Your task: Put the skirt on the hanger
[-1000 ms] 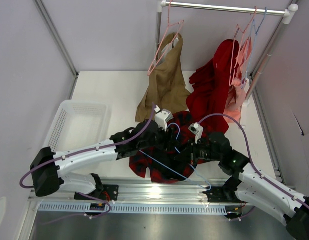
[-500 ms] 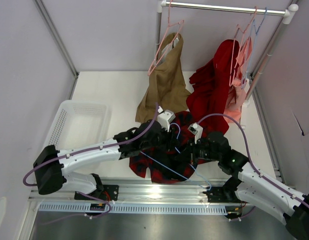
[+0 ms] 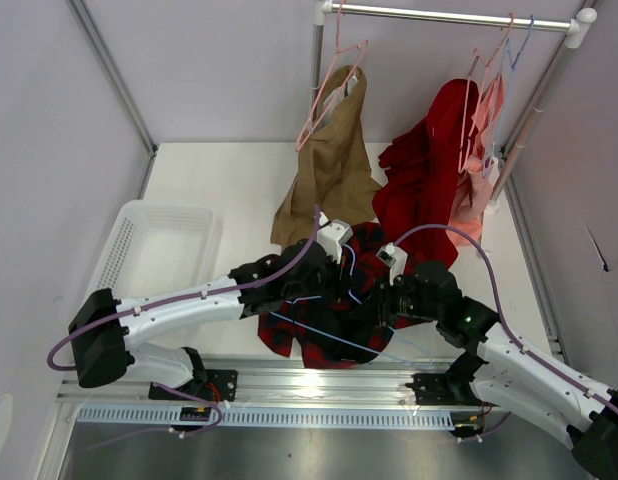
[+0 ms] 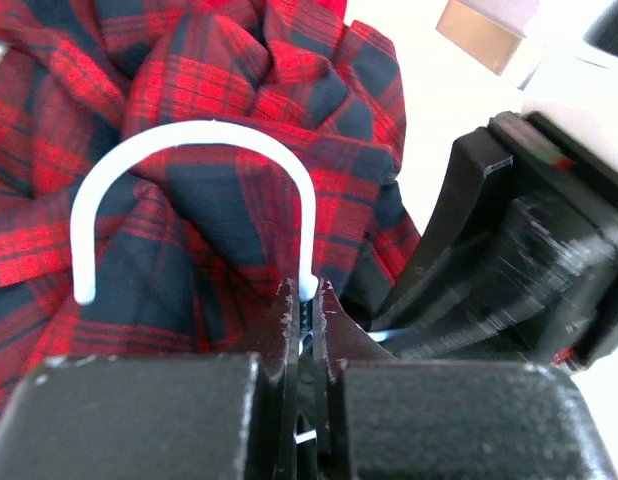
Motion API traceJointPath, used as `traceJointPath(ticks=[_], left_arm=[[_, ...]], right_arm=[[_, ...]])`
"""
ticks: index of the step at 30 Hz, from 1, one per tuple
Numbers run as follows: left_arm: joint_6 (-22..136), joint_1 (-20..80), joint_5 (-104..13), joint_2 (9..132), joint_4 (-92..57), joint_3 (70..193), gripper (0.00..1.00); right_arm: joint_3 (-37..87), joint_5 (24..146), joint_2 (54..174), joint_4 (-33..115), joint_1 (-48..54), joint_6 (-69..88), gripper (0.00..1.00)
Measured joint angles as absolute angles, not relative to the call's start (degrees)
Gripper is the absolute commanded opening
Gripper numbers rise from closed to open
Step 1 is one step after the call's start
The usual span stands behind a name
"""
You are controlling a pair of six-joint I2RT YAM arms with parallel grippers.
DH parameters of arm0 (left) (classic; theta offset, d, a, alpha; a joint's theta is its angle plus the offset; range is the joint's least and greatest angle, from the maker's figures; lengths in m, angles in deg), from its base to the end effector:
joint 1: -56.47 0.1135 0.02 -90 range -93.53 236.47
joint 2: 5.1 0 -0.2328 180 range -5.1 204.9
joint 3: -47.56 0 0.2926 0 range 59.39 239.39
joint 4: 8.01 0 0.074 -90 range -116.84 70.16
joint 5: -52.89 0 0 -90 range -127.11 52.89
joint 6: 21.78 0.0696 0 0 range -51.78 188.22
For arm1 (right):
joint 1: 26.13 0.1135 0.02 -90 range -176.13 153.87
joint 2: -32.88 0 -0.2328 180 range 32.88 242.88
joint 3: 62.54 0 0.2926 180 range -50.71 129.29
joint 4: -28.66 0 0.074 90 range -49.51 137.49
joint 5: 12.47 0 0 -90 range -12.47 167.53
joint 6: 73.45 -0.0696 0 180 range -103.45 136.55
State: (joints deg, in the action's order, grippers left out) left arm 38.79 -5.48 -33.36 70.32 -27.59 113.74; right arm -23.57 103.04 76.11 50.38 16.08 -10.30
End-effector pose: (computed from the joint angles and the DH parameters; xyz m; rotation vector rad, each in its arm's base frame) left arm 0.1808 -0.3296 0.2227 0.5756 2.1256 -0.8810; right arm 0.1763 0.2003 0.1913 -0.5954 2.1133 1.1757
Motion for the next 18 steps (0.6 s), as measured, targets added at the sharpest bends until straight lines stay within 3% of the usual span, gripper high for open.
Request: traceJointPath(ticks=[2, 4, 6, 12, 18], left_arm=[[38.92, -5.5, -32.29, 70.3, -27.85, 113.98, 0.0], [39.31, -5.5, -30.98, 70.21, -28.2, 113.98, 0.0], [39.8, -5.5, -29.93, 70.17, -28.68, 113.98, 0.0], [40.78, -5.5, -27.13, 69.51, -30.65, 114.0, 0.0], [41.43, -5.5, -25.56, 68.02, -31.22, 114.0, 0.0]], right_arm=[[-22.72, 101.56, 75.91, 51.91, 16.15, -10.43, 0.47], [-21.98, 99.81, 75.19, 53.99, 16.15, -10.35, 0.56], [-21.3, 98.28, 74.09, 56.0, 16.15, -10.28, 0.59], [-17.23, 91.5, 69.18, 63.28, 16.15, -10.85, 0.59], [-13.8, 85.82, 66.6, 67.48, 15.17, -11.02, 0.4]])
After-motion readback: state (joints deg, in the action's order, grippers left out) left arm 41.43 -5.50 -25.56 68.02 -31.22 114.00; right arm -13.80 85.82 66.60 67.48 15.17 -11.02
